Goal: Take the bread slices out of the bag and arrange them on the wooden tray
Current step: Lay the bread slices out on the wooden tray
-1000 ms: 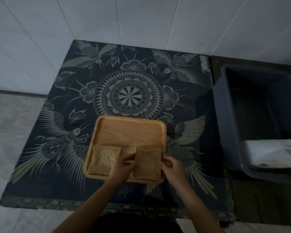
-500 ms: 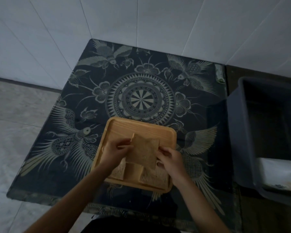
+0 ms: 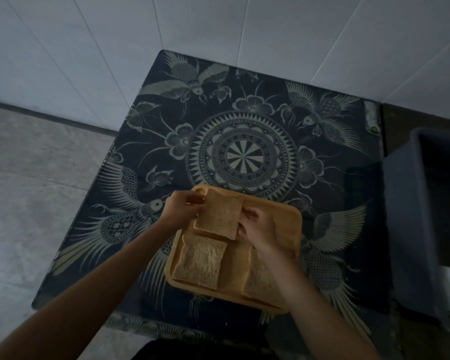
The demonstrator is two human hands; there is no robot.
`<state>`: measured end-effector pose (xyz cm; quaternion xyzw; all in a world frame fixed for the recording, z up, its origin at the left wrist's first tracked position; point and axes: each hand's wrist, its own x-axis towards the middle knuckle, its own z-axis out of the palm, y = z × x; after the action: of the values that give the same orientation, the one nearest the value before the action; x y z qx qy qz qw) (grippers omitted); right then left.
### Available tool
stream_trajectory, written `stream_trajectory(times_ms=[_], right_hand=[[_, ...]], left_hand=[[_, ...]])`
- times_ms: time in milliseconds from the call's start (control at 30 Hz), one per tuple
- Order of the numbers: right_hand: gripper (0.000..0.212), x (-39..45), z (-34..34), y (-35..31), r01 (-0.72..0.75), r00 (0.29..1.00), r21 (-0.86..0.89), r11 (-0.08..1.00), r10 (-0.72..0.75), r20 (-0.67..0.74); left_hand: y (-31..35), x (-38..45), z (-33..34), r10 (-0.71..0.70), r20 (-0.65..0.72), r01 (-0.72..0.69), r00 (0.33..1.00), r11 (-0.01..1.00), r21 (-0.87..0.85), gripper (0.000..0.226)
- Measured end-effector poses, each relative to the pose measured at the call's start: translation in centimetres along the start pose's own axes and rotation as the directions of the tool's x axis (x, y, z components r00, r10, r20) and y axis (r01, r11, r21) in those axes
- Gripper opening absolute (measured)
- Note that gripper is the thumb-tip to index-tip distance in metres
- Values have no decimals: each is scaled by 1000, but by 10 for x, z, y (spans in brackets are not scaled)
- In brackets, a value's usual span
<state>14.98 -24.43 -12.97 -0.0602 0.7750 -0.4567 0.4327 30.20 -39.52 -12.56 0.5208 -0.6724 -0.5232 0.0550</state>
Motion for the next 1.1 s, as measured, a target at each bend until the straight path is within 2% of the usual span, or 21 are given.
stream_trajectory(times_ms=[167,433,533,667,767,933,1000,1100], right_hand=[[18,11,14,8,-35,999,-5,999,35,-3],[13,16,24,19,-47,999,-24,999,47,4],[11,17,27,21,-31,1000,-37,999,31,-4],[21,17,29,24,16,1000,-96,995,-18,-14],[21,16,29,25,35,999,-110,993,-38,-26],[28,11,23,21,21,1000,-90,996,-21,5],[28,6,12,16,59,998,-124,991,-57,19],[26,-8,-21,14,187,982,-199,962,-188,15]], left_hand=[[-8,6,-6,11,14,-11,1000,999,30,29],[-15,3,-13,131,31,-134,991,973,188,25],[-17,2,-12,144,6,-142,990,966,216,26],[-17,-2,-8,167,-36,-151,985,949,278,26],[-17,-5,-8,155,-51,-132,987,943,307,26],[-17,-10,-8,158,-40,-138,987,941,309,28],[-14,-16,-7,163,-32,-146,986,944,296,28],[-8,-31,-2,203,-55,-180,978,943,279,32]])
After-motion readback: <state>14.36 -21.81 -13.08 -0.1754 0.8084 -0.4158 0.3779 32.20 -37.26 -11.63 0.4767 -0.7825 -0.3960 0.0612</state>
